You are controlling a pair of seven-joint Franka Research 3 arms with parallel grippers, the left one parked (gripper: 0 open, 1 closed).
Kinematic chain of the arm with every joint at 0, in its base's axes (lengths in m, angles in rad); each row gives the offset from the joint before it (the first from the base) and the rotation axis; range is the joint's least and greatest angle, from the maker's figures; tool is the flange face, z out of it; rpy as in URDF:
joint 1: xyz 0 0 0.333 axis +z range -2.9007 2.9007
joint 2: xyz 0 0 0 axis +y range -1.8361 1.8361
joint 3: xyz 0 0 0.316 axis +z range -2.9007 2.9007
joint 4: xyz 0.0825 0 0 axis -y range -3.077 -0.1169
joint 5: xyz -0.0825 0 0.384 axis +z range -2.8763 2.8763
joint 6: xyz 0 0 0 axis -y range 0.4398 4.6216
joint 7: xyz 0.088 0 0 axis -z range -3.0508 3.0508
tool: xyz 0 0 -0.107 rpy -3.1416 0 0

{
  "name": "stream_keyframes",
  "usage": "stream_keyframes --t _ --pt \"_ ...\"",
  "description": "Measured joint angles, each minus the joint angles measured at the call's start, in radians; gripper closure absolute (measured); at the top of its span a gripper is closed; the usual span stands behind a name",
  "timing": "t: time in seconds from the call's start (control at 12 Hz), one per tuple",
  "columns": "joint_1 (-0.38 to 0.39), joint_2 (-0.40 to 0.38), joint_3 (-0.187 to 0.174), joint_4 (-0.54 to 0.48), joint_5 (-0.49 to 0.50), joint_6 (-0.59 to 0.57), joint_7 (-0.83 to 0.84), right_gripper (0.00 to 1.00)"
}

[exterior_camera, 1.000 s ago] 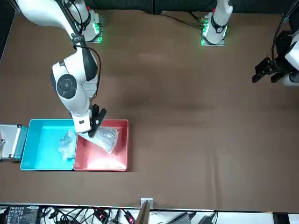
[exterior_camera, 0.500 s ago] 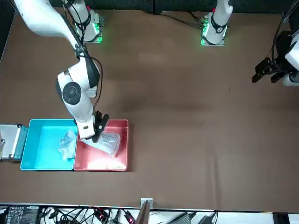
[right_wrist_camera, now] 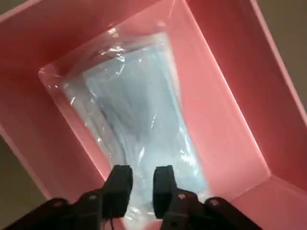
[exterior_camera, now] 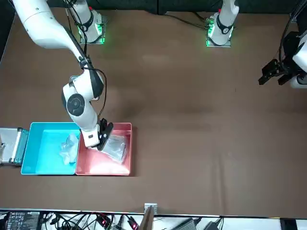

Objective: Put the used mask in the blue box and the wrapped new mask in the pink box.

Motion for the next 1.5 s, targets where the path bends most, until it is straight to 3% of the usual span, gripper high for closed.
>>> stream_keyframes --t 0.08,0.25,0.42,0.5,0.83,0.92,1.25,1.5 --pt "-0.002 0.003 0.0 0.009 0.0 0.003 0.004 0.52" --pt "-0.006 -0.009 0.0 0.03 0.0 -0.017 0.01 0.3" --pt "-0.011 -0.049 0.001 0.055 0.019 -0.114 0.02 0.06" --pt "-0.014 -0.075 0.002 0.071 0.047 -0.162 0.034 0.0" --pt "-0.049 -0.208 -0.002 0.101 0.202 -0.324 0.088 0.0" --pt "-0.054 -0.241 -0.017 0.101 0.242 -0.367 0.094 0.0" --pt "-0.051 -0.366 -0.159 0.101 0.419 -0.514 0.103 0.0" --pt "-0.02 -0.444 -0.259 0.101 0.452 -0.61 0.123 0.0"
